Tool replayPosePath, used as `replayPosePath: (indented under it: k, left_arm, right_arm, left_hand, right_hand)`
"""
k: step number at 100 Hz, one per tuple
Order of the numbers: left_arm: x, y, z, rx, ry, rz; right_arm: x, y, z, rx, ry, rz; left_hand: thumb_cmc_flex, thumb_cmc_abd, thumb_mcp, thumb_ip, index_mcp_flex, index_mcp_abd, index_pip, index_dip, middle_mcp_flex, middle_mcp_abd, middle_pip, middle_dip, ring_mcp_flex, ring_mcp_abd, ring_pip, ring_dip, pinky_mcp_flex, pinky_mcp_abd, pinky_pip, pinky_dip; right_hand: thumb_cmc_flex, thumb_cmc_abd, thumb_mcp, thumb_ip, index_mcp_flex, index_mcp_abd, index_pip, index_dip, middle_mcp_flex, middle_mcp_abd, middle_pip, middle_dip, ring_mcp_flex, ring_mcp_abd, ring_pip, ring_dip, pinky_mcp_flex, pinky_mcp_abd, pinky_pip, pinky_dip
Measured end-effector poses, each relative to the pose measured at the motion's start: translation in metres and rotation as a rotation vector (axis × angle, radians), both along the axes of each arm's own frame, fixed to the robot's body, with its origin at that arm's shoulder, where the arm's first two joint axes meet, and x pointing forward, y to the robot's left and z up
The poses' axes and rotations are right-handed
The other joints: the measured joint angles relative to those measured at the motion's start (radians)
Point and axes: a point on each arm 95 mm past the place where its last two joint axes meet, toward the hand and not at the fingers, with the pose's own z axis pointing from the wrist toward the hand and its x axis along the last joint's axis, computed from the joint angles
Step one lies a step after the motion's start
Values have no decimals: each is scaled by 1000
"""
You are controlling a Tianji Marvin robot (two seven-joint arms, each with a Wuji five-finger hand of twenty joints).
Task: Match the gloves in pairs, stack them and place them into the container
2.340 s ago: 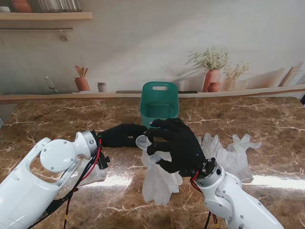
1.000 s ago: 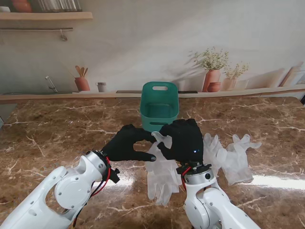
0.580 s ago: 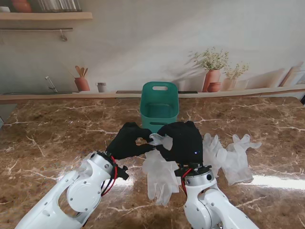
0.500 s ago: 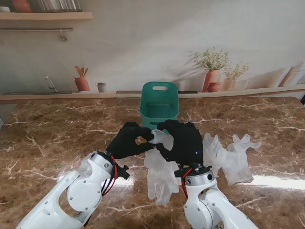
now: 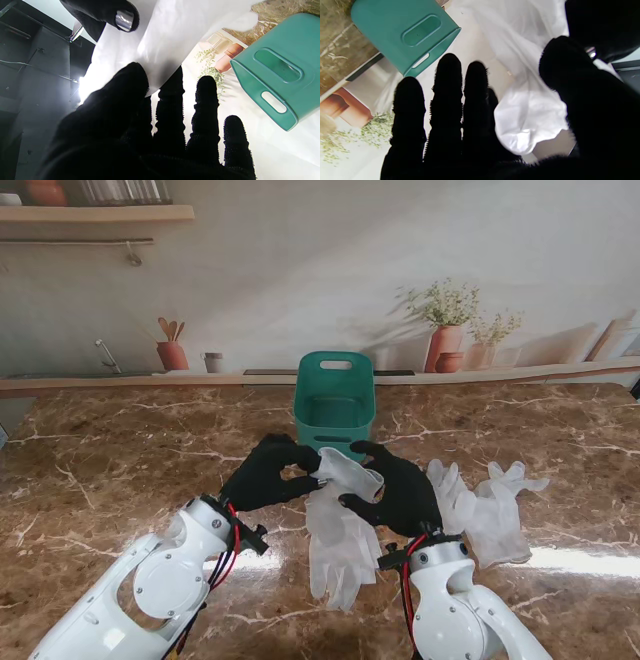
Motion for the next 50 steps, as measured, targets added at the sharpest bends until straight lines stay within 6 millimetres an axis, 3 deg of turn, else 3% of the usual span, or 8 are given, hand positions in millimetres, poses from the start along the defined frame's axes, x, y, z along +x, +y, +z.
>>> replayPosePath:
  k: [9,10,15,23,29,30,35,50]
  left_arm:
    - [1,2,1,8,-6,6]
    - [1,2,1,9,-6,7]
    - [1,3,0,13,-7,7]
    - [1,4,0,25,-10,9]
    - [1,5,-1,34,-11,12]
    - [1,5,-1,36,-11,12]
    - [1,6,-2,41,-9,14]
    - [0,8,-5,55,6,16]
  right_arm:
    - [-2,-3,1,87,49,21]
    - [-2,-3,1,96,55,28]
    - [-4,-3,3,106,67,50]
    - [-6,-2,5,107,67,63]
    - [-8,-3,5,132,68,72]
    - [-8,-3,5,138,69,75]
    - [-9,-3,6,162,72,88]
    - [-13,-3,9,229,60,126]
  left_hand:
    - [0,0,0,0,0,0,0,-1,0,0,0,0,0,0,0,0,0,0,-1,0]
    - [0,0,0,0,0,0,0,-1,0,0,0,0,0,0,0,0,0,0,-1,0]
    - [0,0,0,0,0,0,0,-2,0,-2,0,0,0,0,0,0,0,0,-1,0]
    - [0,0,0,0,0,0,0,-4,0,-8,0,0,0,0,0,0,0,0,-2,0]
    - [0,0,0,0,0,0,0,-9,0,-8,0,0,0,0,0,0,0,0,-2,0]
    - [0,0,0,0,0,0,0,-12,0,-8,0,0,0,0,0,0,0,0,-2,0]
    - [0,0,0,0,0,0,0,-14,0,-8,0,0,0,0,0,0,0,0,-9,0]
    - [0,1,0,0,0,0,0,-15,0,-8,-13,0,0,0,0,0,0,0,-15,-1]
  right_hand:
    - [6,-19,0,0,224,-124,193,37,167,-35,104,183,60,-17,204,81,35,25,70,45]
    - [18,-24,0,-25,250,-155,244,48,178,-41,114,220,60,-19,224,85,35,26,70,46]
    - [48,-36,-17,-95,285,-256,411,46,190,-53,114,288,58,-24,239,105,26,26,69,46]
    - [85,-35,-41,-111,297,-351,523,59,157,-59,72,335,-26,-24,201,106,-49,26,42,46]
    - [88,-27,-44,-111,334,-367,539,65,76,-59,-49,299,-144,-24,120,106,-103,11,14,56]
    - [95,-24,-44,-111,347,-367,548,65,42,-55,-99,268,-184,-24,89,106,-120,6,3,57]
    - [96,-19,-51,-111,348,-368,556,65,16,-48,-162,193,-235,-24,27,94,-141,-4,-10,70]
    - [96,30,-54,-111,353,-368,559,65,43,-23,-257,36,-203,-10,-188,-69,-139,-12,-49,73]
